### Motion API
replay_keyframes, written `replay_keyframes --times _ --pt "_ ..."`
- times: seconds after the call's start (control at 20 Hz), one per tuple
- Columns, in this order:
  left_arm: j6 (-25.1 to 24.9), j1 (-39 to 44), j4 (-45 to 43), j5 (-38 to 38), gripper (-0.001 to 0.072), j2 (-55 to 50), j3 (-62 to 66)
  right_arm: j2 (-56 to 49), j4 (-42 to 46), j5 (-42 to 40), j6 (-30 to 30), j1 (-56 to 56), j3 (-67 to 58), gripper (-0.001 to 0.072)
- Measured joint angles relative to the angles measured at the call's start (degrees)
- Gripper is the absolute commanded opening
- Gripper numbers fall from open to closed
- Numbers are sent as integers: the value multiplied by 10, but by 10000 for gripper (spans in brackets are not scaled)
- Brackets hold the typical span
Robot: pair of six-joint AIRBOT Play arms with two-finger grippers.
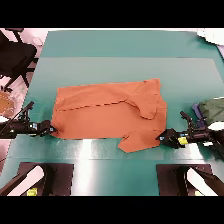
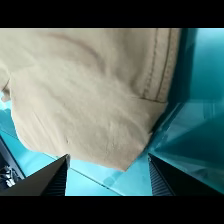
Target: Fold the shirts.
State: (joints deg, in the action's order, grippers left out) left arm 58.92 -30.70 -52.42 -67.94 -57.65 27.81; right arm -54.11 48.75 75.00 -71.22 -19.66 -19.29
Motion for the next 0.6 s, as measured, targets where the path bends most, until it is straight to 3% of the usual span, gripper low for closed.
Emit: replay_keyframes --times 0.4,0.55,0.6 --pt "0 0 4 0 21 0 0 -60 -71 8 24 23 3 569" --pt "0 0 5 -1 21 0 0 -73 -86 -1 26 70 4 441" --pt "0 0 5 -2 20 0 0 -69 -90 -8 24 86 4 332"
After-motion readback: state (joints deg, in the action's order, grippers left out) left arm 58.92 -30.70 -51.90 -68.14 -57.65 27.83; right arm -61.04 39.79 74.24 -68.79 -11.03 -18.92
